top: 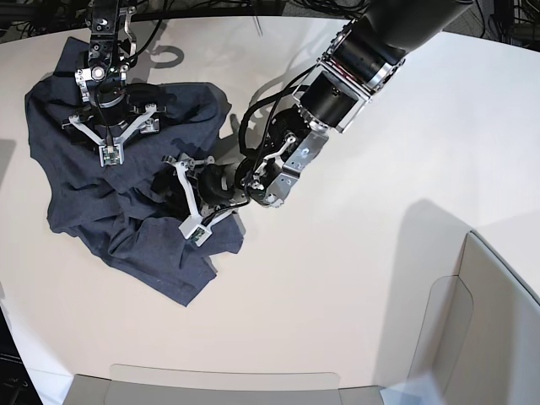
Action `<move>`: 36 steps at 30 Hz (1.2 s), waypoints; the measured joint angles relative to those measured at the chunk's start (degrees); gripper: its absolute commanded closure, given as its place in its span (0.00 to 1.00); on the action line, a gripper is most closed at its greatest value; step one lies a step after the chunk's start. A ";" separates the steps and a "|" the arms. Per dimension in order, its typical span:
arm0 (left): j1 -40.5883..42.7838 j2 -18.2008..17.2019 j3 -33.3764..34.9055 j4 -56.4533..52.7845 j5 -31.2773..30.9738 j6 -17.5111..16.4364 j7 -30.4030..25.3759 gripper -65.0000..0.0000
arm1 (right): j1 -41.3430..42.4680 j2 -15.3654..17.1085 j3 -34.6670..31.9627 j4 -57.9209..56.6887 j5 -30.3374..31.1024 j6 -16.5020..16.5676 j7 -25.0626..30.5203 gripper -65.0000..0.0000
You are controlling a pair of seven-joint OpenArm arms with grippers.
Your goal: Layout the t-shirt on the table in an organized manner, then fold the t-shirt properly
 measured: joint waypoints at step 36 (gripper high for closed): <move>27.04 -17.09 -47.41 53.96 -0.15 -0.57 33.51 1.00 | 1.68 1.14 0.33 -4.50 2.16 0.20 5.68 0.20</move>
